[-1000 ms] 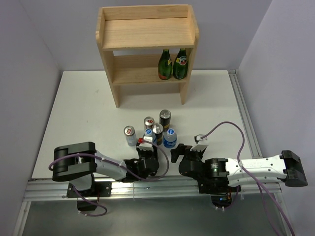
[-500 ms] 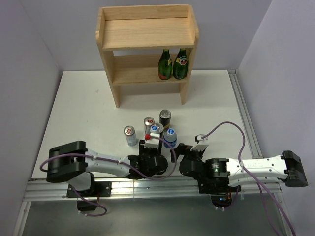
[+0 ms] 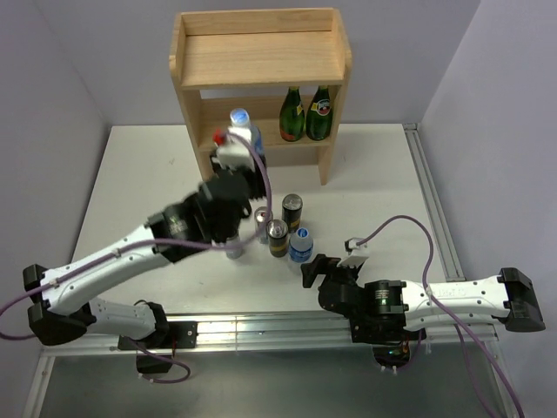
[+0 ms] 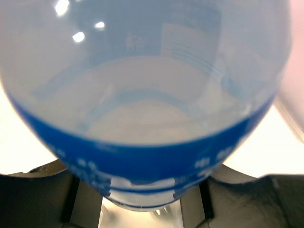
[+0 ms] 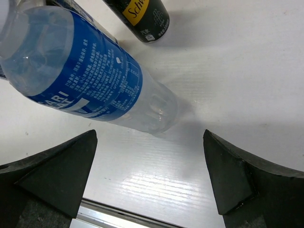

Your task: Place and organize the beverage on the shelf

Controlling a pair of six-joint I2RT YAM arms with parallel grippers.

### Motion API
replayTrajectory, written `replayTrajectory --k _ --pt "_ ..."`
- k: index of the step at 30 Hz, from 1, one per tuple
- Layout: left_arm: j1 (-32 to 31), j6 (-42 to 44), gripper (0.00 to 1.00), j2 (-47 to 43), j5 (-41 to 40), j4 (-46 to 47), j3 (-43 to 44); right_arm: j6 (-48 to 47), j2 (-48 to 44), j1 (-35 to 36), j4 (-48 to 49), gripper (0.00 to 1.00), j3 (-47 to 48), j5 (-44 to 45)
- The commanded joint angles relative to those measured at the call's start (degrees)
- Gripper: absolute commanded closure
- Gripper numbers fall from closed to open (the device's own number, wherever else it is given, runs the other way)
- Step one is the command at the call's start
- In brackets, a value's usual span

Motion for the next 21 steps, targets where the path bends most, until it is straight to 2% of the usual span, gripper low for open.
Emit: replayTrajectory --k 1,7,10,18,21 --pt "10.85 11.06 1.00 1.21 7.42 1.55 14.05 -1.01 0.12 0.39 2.80 0.00 1.22 2.83" --pt "24.59 11.61 1.00 13.16 19.73 -3.90 35.42 -0.31 0.30 0.39 1.92 0.00 1.48 2.39" --pt "31.09 11.60 1.00 18.26 22.72 -4.35 41.33 -0.04 -0.75 0.39 1.66 0.00 0.87 1.95" --pt "37.00 12.04 1.00 29.69 25.54 -7.42 57.06 0.66 -2.07 0.39 1.22 0.00 -0.80 1.77" --pt "37.97 12.22 1.00 30.75 24.76 -6.72 58.49 0.66 -1.90 0.47 1.31 0.00 -1.07 1.86"
